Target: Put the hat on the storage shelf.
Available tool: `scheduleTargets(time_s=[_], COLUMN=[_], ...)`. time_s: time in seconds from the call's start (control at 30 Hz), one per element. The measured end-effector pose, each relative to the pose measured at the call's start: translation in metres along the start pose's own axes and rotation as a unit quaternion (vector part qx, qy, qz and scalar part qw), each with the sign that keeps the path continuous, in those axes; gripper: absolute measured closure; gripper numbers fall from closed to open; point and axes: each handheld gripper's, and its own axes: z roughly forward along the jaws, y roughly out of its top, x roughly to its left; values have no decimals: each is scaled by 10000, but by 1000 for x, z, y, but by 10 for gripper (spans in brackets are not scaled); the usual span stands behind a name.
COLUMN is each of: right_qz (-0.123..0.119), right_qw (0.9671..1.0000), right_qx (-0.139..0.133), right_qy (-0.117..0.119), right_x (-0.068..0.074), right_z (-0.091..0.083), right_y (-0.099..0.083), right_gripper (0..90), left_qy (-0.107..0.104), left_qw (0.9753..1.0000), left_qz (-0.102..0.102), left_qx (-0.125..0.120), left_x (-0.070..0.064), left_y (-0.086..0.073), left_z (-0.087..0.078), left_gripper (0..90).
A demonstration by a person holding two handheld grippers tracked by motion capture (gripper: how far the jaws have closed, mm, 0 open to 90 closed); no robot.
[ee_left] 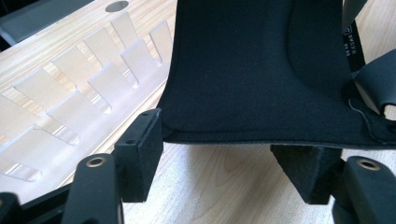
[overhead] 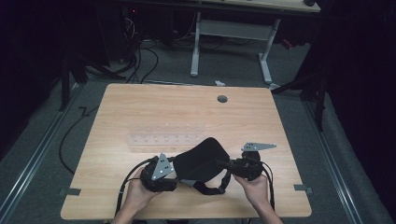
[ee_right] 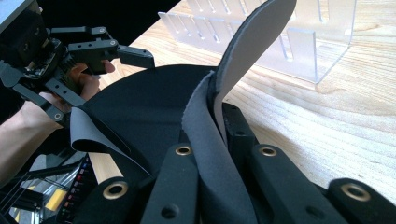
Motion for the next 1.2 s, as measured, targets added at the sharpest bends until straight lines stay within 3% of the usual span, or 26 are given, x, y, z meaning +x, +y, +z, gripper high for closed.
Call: scheduleTargets(time_s=[0.1,0.13,0.2,0.53,0.77,0.97,1.2], right_qz=[6,-3,5,-45,19,14,84], right_qw=[10000,10000,10000,9998,9993,9990,9990], right_qx=[7,3,8,0,-58,-35,-110], right_qy=[-8,-2,75,206,377,452,434], right_x=[1,1,1,10,11,12,9], right_z=[0,0,2,13,18,19,20], right_y=[0,0,1,9,12,12,13], right_gripper=[856,856,856,853,824,804,750], left_qy=[-29,-154,-187,-206,-499,-726,-1161], left_qw=[10000,9999,9998,9998,9986,9970,9926], left_qz=[7,-75,42,62,-7,-6,-121], left_qx=[8,-25,2,48,173,276,343], left_x=[-1,-2,-6,-7,-9,-8,-10], left_y=[0,1,1,1,4,11,13], left_z=[0,-1,-1,-1,-8,-16,-21], left_gripper=[371,405,418,440,623,708,829])
